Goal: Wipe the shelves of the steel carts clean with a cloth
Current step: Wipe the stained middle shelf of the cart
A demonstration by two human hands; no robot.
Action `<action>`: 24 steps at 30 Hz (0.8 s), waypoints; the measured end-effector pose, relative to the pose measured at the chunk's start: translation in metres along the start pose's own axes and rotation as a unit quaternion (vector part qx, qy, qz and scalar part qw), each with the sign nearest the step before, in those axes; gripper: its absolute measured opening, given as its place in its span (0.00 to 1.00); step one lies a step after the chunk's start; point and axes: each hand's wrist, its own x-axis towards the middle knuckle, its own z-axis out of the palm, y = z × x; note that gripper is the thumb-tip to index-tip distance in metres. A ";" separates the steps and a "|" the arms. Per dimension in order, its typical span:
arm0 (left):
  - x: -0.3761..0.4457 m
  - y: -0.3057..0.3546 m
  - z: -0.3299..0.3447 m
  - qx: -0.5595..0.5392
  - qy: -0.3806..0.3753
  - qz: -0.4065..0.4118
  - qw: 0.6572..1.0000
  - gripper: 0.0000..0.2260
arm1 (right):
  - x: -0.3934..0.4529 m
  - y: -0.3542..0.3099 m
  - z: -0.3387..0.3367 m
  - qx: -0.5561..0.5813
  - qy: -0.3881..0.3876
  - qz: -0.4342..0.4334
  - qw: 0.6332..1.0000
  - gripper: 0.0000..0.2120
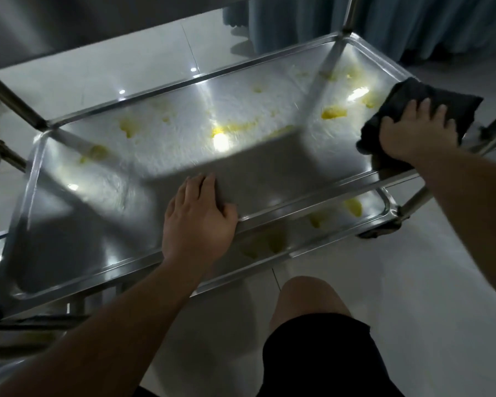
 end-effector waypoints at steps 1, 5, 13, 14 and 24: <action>0.000 0.000 0.000 0.000 -0.003 -0.003 1.000 0.29 | -0.005 -0.017 0.001 0.014 -0.007 -0.002 1.000 0.38; 0.000 0.002 -0.002 0.001 -0.009 -0.003 1.000 0.28 | -0.049 -0.091 0.009 0.019 -0.007 -0.138 0.990 0.36; -0.001 0.004 -0.007 -0.002 -0.011 0.000 1.000 0.26 | -0.104 -0.177 0.031 -0.036 -0.045 -0.543 0.837 0.29; -0.002 0.004 -0.007 -0.001 -0.008 0.000 1.000 0.26 | -0.095 -0.170 0.029 -0.043 -0.036 -0.542 0.838 0.30; -0.001 0.001 -0.003 0.003 -0.003 -0.006 1.000 0.31 | 0.063 0.004 -0.001 -0.006 0.050 -0.080 0.995 0.41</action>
